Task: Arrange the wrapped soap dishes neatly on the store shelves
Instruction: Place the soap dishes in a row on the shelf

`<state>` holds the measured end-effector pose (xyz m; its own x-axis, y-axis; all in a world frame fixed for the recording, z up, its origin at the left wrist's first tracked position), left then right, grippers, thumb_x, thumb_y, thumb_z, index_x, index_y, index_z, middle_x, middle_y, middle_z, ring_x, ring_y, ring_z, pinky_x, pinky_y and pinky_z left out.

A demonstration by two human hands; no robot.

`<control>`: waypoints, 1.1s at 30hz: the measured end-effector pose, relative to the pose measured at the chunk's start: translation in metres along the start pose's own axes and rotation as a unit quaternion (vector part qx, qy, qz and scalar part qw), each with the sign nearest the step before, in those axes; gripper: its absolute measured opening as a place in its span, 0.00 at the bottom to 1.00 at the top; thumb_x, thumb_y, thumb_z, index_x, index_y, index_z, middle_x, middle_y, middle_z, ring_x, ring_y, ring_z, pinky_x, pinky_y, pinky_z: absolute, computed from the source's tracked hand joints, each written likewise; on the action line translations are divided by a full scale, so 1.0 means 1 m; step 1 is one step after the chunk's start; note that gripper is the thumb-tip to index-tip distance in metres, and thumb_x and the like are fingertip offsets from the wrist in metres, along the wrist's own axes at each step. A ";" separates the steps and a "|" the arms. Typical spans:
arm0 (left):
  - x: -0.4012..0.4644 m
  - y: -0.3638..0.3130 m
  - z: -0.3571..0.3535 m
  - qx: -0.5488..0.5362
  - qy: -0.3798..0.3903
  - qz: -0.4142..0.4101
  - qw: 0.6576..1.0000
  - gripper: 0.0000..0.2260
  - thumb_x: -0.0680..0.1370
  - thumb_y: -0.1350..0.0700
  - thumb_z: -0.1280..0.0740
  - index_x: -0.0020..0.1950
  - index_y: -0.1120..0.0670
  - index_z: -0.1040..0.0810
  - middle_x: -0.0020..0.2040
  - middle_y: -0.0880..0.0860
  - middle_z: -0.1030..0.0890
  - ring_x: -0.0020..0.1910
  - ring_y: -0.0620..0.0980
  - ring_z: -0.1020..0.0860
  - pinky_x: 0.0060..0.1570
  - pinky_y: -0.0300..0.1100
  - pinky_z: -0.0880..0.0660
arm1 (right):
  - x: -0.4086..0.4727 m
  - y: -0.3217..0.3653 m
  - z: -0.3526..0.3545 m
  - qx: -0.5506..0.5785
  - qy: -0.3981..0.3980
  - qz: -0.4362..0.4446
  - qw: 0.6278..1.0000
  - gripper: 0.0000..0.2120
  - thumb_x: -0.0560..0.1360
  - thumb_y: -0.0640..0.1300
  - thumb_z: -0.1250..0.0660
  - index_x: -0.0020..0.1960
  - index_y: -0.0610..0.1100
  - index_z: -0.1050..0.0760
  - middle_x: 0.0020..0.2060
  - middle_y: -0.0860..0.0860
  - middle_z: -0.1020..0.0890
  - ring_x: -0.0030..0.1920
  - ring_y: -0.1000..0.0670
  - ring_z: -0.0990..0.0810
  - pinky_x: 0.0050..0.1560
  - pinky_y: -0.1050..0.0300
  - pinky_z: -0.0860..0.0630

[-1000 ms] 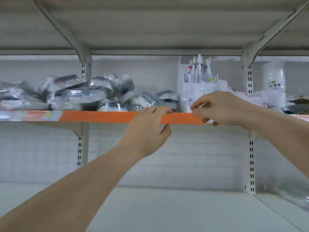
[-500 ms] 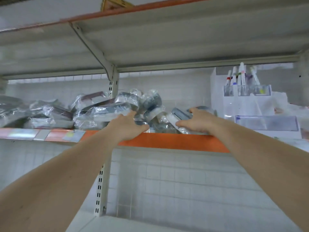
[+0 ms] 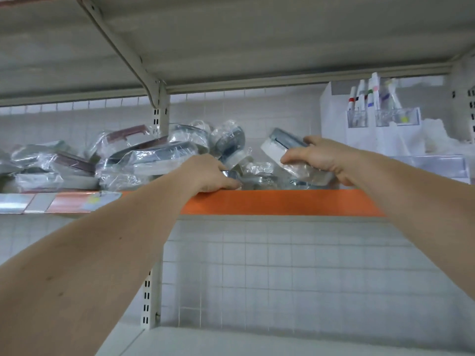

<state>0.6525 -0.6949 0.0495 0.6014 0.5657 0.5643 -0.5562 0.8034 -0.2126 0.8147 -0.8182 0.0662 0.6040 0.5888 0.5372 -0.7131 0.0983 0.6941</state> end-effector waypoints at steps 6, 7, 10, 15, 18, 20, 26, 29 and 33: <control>-0.007 0.020 0.027 -0.158 -0.062 -0.020 0.985 0.16 0.76 0.47 0.33 0.63 0.49 0.23 0.61 0.50 0.23 0.51 0.47 0.26 0.51 0.37 0.32 | -0.039 0.022 0.015 -0.020 -0.047 -0.025 0.998 0.27 0.70 0.60 0.32 0.64 0.47 0.31 0.51 0.48 0.23 0.45 0.48 0.24 0.41 0.56 0.26; -0.008 0.019 0.026 -0.143 -0.048 -0.027 0.988 0.18 0.77 0.46 0.35 0.65 0.49 0.25 0.64 0.51 0.24 0.54 0.48 0.27 0.54 0.39 0.32 | -0.044 0.025 0.012 -0.036 -0.047 -0.027 0.998 0.26 0.71 0.59 0.32 0.63 0.48 0.31 0.49 0.49 0.24 0.44 0.49 0.25 0.38 0.57 0.29; -0.013 0.012 0.017 -0.078 -0.005 -0.044 0.996 0.26 0.77 0.38 0.41 0.70 0.51 0.31 0.69 0.55 0.30 0.66 0.55 0.31 0.63 0.45 0.35 | -0.058 0.032 0.008 -0.082 -0.079 -0.012 0.993 0.32 0.70 0.59 0.31 0.70 0.48 0.34 0.55 0.49 0.28 0.48 0.50 0.30 0.40 0.58 0.32; -0.015 0.015 0.017 -0.036 -0.023 -0.066 0.997 0.23 0.76 0.43 0.35 0.65 0.56 0.27 0.64 0.57 0.26 0.61 0.56 0.27 0.58 0.44 0.31 | -0.080 0.045 0.010 -0.119 -0.103 0.001 0.988 0.37 0.68 0.61 0.30 0.73 0.52 0.38 0.67 0.52 0.31 0.52 0.51 0.32 0.48 0.59 0.34; -0.018 0.022 0.027 -0.090 -0.055 -0.063 0.992 0.23 0.75 0.44 0.33 0.66 0.54 0.27 0.65 0.56 0.26 0.64 0.56 0.29 0.59 0.43 0.32 | -0.091 0.045 0.015 -0.117 -0.115 -0.016 0.986 0.36 0.68 0.60 0.29 0.72 0.53 0.37 0.67 0.52 0.30 0.52 0.51 0.31 0.48 0.58 0.33; -0.021 0.024 0.036 -0.196 -0.073 -0.063 0.976 0.25 0.74 0.45 0.31 0.67 0.52 0.28 0.64 0.55 0.25 0.61 0.55 0.27 0.56 0.42 0.30 | -0.097 0.045 0.017 -0.101 -0.117 -0.028 0.988 0.37 0.68 0.60 0.29 0.72 0.53 0.37 0.68 0.52 0.31 0.53 0.51 0.32 0.48 0.56 0.32; -0.066 -0.007 0.060 -0.359 -0.162 -0.195 0.898 0.20 0.71 0.47 0.28 0.62 0.45 0.24 0.51 0.42 0.24 0.52 0.43 0.24 0.55 0.34 0.28 | -0.124 0.046 0.036 -0.067 -0.173 0.001 0.983 0.36 0.67 0.58 0.27 0.71 0.53 0.35 0.61 0.56 0.29 0.57 0.52 0.28 0.54 0.58 0.32; -0.104 -0.026 0.046 -0.359 -0.184 -0.287 0.869 0.20 0.68 0.44 0.26 0.59 0.41 0.23 0.53 0.40 0.23 0.55 0.37 0.26 0.56 0.24 0.34 | -0.161 0.028 0.055 -0.045 -0.212 0.024 0.976 0.39 0.61 0.60 0.25 0.69 0.57 0.35 0.59 0.57 0.24 0.57 0.53 0.24 0.60 0.57 0.28; -0.138 -0.059 0.011 -0.366 -0.158 -0.362 0.843 0.25 0.63 0.34 0.35 0.59 0.38 0.27 0.63 0.49 0.24 0.66 0.43 0.30 0.68 0.42 0.35 | -0.229 -0.017 0.087 -0.104 -0.240 -0.002 0.965 0.41 0.54 0.66 0.24 0.64 0.67 0.33 0.55 0.57 0.24 0.55 0.55 0.23 0.55 0.57 0.25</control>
<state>0.5963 -0.8226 -0.0068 0.3833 -0.1064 0.9175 0.4633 0.8815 -0.0913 0.7197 -1.0248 -0.0267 0.6670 0.1530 0.7292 -0.7360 0.2875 0.6129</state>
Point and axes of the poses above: each hand's wrist, its own x-axis towards the middle knuckle, its own z-axis out of the back of the hand, y = z × x, the point moved 7 cm from there along x, towards the middle knuckle
